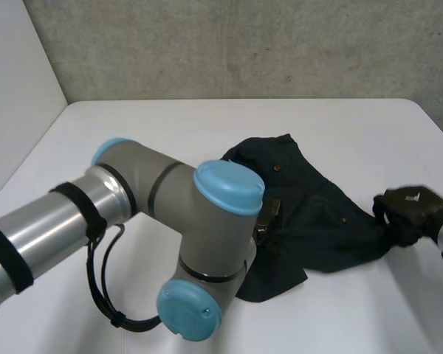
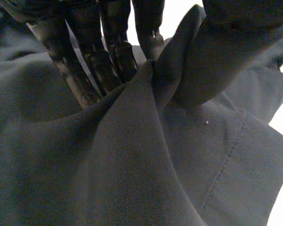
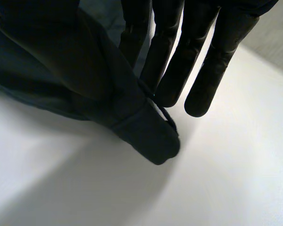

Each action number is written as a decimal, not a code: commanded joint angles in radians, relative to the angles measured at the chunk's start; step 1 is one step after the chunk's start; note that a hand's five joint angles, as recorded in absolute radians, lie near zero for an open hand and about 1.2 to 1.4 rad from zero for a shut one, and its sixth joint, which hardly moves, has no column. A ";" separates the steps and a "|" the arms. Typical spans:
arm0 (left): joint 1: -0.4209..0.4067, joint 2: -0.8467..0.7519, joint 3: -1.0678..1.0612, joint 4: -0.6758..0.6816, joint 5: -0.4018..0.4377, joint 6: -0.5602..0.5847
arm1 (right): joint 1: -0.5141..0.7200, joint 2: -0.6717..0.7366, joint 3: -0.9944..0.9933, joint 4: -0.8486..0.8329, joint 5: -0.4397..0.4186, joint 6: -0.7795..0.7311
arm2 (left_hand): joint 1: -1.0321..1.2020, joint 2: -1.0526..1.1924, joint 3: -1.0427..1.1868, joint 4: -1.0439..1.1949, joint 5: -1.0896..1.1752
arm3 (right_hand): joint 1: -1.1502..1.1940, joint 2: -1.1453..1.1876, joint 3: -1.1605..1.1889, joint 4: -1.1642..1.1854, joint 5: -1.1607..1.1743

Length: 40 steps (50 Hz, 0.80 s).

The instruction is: Fold the shorts.

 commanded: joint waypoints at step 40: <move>0.442 0.515 -0.102 -0.122 0.160 0.325 | 0.417 -0.046 -0.699 0.292 0.179 0.239 | 0.262 0.210 0.232 0.212 0.270 | 0.432 0.226 0.216 0.210 0.253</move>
